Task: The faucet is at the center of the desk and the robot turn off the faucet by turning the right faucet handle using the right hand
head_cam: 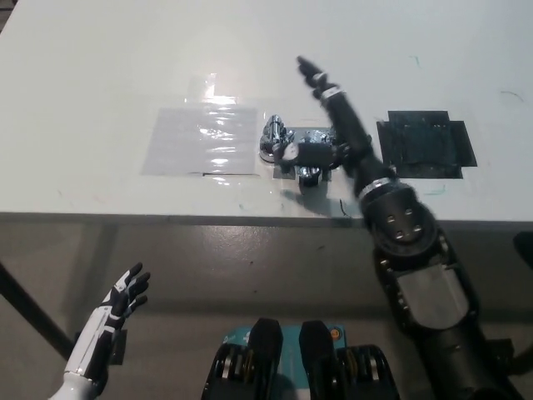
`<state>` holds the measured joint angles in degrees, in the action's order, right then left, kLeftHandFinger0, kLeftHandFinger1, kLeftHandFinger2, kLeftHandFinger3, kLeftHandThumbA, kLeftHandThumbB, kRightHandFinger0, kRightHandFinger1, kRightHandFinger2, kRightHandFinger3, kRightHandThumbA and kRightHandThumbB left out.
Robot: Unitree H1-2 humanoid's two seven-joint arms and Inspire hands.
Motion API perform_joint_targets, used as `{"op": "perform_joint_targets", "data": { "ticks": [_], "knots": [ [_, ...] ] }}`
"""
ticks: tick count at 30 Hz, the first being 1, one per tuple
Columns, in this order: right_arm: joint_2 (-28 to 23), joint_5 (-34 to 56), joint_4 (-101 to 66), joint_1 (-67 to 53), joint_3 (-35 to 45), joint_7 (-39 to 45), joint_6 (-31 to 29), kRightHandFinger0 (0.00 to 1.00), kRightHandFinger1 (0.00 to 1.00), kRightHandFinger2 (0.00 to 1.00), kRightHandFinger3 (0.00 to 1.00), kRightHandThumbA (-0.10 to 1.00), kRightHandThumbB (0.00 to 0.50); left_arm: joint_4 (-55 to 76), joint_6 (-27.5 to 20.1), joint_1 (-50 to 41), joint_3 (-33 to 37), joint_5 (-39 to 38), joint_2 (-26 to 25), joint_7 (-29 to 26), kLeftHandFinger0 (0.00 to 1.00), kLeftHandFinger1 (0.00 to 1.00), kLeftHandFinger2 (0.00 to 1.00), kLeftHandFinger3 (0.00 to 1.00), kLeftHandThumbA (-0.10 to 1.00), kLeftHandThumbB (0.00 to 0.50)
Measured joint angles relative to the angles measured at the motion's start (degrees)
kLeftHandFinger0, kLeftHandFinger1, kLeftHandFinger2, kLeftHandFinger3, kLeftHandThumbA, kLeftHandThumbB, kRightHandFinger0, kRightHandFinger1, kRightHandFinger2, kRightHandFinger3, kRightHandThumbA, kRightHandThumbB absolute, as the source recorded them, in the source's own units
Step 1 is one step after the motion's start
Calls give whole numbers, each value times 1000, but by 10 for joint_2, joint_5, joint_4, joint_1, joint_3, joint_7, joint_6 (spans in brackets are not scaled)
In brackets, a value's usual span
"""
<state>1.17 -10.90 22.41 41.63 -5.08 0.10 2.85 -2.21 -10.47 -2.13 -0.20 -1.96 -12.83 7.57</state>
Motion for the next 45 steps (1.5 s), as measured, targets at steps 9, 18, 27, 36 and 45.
{"op": "perform_joint_targets", "data": {
  "ticks": [9,18,27,36,45],
  "knots": [
    [-45,0,12,20,22,-20,-6,1000,1000,1000,1000,1000,380,0,0,0,0,0,0,0,1000,1000,1000,1000,1000,403],
    [-52,5,102,38,30,-23,-12,1000,1000,1000,1000,1000,398,0,0,1,0,1,0,0,1000,1000,1000,1000,1000,418],
    [-52,21,202,51,34,-20,-20,1000,1000,1000,1000,1000,377,0,0,2,0,1,0,0,1000,1000,1000,1000,1000,417],
    [-52,36,302,80,38,-20,-60,1000,1000,1000,1000,1000,423,1,0,5,0,0,0,0,1000,1000,1000,1000,1000,428],
    [-43,61,316,90,50,-8,-88,1000,1000,1000,1000,1000,414,1,0,5,0,0,0,0,1000,1000,1000,1000,1000,438]
  ]
}}
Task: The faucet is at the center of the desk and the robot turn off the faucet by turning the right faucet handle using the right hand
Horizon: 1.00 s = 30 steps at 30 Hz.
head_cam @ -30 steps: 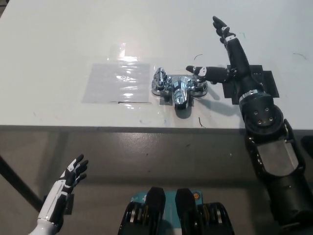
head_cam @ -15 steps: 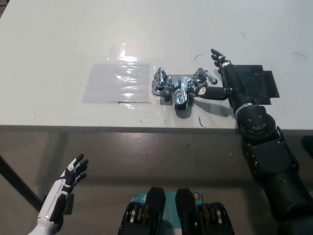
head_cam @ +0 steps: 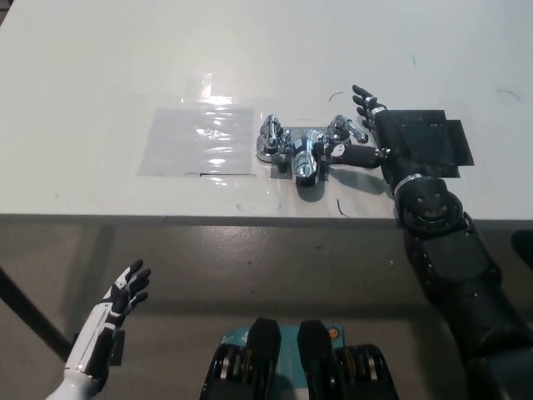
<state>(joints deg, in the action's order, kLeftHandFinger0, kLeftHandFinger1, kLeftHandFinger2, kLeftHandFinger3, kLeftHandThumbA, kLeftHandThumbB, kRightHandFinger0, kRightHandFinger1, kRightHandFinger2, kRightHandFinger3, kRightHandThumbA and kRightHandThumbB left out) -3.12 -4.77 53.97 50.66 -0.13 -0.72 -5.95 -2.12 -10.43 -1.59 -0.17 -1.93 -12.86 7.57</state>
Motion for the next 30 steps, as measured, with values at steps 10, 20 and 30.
{"op": "perform_joint_targets", "data": {
  "ticks": [10,20,30],
  "knots": [
    [28,106,-7,1,88,87,-2,1000,1000,1000,1000,1000,399,0,0,2,0,0,0,0,1000,1000,1000,1000,1000,437],
    [32,158,-4,3,108,132,0,1000,1000,1000,1000,1000,386,1,1,4,0,0,-2,0,1000,1000,1000,1000,1000,437],
    [37,103,-29,-5,40,69,-5,1000,1000,1000,1000,1000,418,1,1,4,0,0,-2,0,1000,1000,1000,1000,1000,439]
  ]
}}
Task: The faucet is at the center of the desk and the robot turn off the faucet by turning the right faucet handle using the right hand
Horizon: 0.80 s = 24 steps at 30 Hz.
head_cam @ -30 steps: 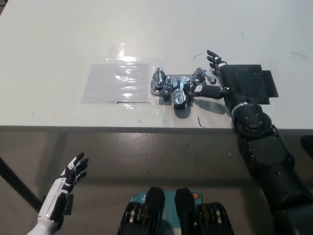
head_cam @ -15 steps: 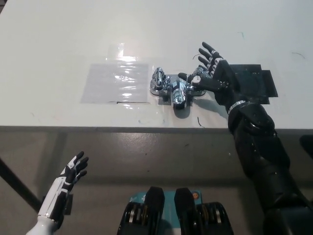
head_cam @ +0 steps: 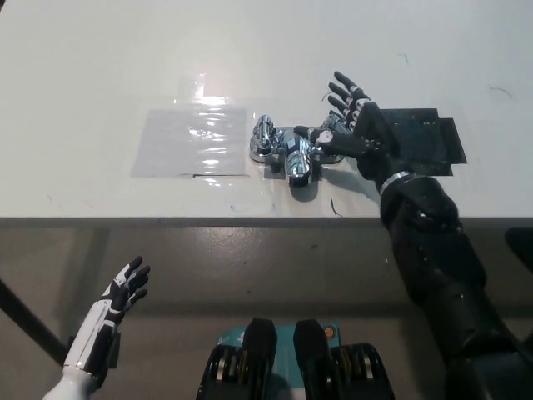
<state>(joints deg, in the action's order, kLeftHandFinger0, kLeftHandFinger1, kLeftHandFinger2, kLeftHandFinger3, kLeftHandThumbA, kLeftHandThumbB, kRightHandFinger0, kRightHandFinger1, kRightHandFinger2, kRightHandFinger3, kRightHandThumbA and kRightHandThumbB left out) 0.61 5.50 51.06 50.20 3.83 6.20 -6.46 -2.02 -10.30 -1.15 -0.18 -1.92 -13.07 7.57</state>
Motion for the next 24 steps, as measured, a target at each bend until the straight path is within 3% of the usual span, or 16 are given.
{"op": "perform_joint_targets", "data": {
  "ticks": [3,4,8,15,20,24],
  "knots": [
    [2,-37,-19,-10,-33,-40,0,1000,1000,1000,1000,1000,383,0,0,0,0,0,0,0,1000,1000,1000,1000,1000,442],
    [3,-46,-20,-11,-41,-51,0,1000,1000,1000,1000,1000,342,0,0,0,0,0,0,0,1000,1000,1000,1000,1000,445],
    [5,-98,-19,-14,-86,-111,-4,1000,1000,1000,1000,1000,281,0,1,0,0,0,0,0,1000,1000,1000,1000,1000,453],
    [10,-162,-2,-14,-136,-202,1,1000,1000,1000,1000,1000,174,0,2,0,0,0,0,0,1000,1000,1000,1000,1000,430],
    [18,-197,16,-14,-161,-268,9,1000,1000,1000,1000,1000,179,0,2,0,0,0,0,0,1000,1000,1000,1000,1000,418],
    [23,-223,24,-14,-175,-323,10,1000,1000,1000,1000,1000,245,0,2,0,0,0,0,0,1000,1000,1000,1000,1000,408]
  ]
}}
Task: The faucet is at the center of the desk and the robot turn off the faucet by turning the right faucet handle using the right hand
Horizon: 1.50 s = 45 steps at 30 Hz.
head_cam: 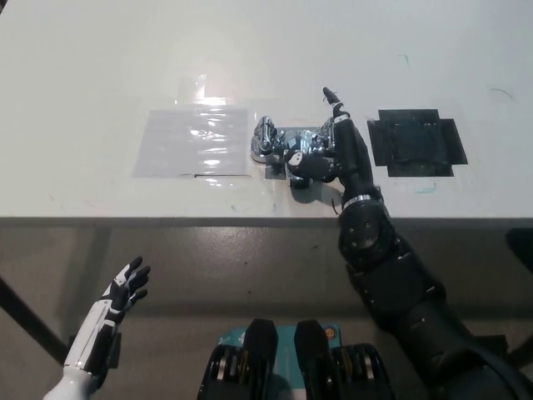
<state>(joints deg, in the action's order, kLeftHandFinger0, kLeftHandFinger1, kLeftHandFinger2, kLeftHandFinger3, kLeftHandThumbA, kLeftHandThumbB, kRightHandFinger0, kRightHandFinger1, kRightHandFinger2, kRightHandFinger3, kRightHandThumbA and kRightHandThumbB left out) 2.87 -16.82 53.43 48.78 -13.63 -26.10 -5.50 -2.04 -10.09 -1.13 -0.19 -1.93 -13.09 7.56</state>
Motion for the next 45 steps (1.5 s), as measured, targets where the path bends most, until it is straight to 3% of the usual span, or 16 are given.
{"op": "perform_joint_targets", "data": {
  "ticks": [3,5,7,9,14,18,24,27,28,33,36,40,42,45],
  "knots": [
    [1,-9,-5,-1,1,-25,-4,1000,1000,1000,1000,1000,294,0,0,1,0,0,-1,0,1000,1000,1000,1000,1000,412],
    [1,-10,-35,-2,12,-38,-17,1000,1000,1000,1000,1000,391,0,0,6,0,0,-2,1,1000,1000,1000,1000,1000,410],
    [0,1,-81,-3,33,-35,-27,1000,1000,1000,1000,1000,380,0,0,11,0,-1,-3,2,1000,1000,1000,1000,1000,406],
    [-3,12,-119,-5,49,-29,-28,1000,1000,1000,1000,1000,402,0,0,13,0,0,-2,2,1000,1000,1000,1000,1000,407],
    [-21,64,-243,-33,94,2,-29,1000,1000,1000,1000,1000,391,0,0,12,0,0,-2,2,1000,1000,1000,1000,1000,403],
    [-35,95,-320,-56,113,17,-28,1000,1000,1000,1000,1000,421,0,0,12,0,0,-2,2,1000,1000,1000,1000,1000,394],
    [-55,139,-447,-91,139,31,-25,1000,1000,1000,1000,1000,408,0,2,12,0,0,-1,2,1000,1000,1000,1000,1000,404],
    [-61,150,-504,-106,146,33,-24,1000,1000,1000,1000,1000,426,0,2,12,0,0,-1,2,1000,1000,1000,1000,1000,399],
    [-63,151,-523,-113,146,34,-23,1000,1000,1000,1000,1000,406,0,3,12,0,0,-1,2,1000,1000,1000,1000,1000,402],
    [-71,153,-615,-159,143,40,-23,1000,1000,1000,1000,1000,405,0,4,12,0,0,-1,2,1000,1000,1000,1000,1000,402],
    [-77,153,-687,-222,129,51,-26,1000,1000,1000,1000,1000,443,-1,4,12,0,0,-1,2,1000,1000,1000,1000,1000,405],
    [-97,148,-778,-338,89,77,-40,1000,1000,1000,1000,1000,390,0,4,12,0,0,-2,2,1000,1000,1000,1000,1000,406],
    [-108,142,-803,-392,70,93,-53,1000,1000,1000,1000,1000,339,0,4,12,-1,-1,-2,4,1000,1000,1000,1000,1000,408],
    [-124,132,-801,-470,50,114,-81,1000,1000,1000,1000,1000,358,0,4,12,-1,-1,-2,7,1000,1000,1000,1000,1000,408]
  ]
}}
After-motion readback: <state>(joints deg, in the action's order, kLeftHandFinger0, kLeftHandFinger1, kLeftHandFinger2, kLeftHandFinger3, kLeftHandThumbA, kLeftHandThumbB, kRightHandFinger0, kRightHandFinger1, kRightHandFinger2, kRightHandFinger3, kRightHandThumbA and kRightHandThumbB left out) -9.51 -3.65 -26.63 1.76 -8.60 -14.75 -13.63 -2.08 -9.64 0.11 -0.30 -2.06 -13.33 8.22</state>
